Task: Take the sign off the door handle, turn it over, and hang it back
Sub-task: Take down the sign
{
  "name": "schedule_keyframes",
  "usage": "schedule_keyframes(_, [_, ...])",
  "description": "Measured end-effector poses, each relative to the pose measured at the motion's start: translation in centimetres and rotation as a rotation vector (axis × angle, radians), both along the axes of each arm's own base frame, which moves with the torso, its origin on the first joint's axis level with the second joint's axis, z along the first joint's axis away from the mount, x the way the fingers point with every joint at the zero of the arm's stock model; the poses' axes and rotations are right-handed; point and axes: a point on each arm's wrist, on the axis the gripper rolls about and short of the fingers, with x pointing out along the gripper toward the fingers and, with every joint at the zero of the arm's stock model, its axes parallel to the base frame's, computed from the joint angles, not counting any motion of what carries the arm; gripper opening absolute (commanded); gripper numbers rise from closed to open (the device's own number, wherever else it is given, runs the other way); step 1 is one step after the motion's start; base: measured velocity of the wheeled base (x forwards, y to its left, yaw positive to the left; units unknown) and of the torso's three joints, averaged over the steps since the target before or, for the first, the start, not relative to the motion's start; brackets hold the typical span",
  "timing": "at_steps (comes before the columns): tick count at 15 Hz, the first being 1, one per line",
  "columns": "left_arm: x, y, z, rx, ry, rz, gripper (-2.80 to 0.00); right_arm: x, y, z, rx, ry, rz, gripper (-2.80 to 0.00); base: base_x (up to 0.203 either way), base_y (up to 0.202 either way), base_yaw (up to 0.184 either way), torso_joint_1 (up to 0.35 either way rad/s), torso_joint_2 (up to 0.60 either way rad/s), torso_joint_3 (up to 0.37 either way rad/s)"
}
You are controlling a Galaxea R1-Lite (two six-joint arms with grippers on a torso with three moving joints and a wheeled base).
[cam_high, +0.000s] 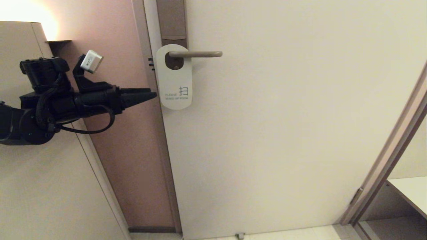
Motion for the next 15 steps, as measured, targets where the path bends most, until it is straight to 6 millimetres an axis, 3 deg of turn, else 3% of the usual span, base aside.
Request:
schedule_keyframes(7, [1.4,-0.3,-0.8,-0.007,0.024,-0.025,0.00,0.0,0.0,0.0,-0.001,0.000,0.000,-2.80,0.000,0.000,0.000,0.000,0.00,0.000])
schedule_keyframes(15, [3.1,-2.1,-0.8,-0.009,0.004,-0.098,0.00,0.0,0.0,0.0,-0.001,0.000,0.000,-2.80,0.000,0.000,0.000,0.000,0.00,0.000])
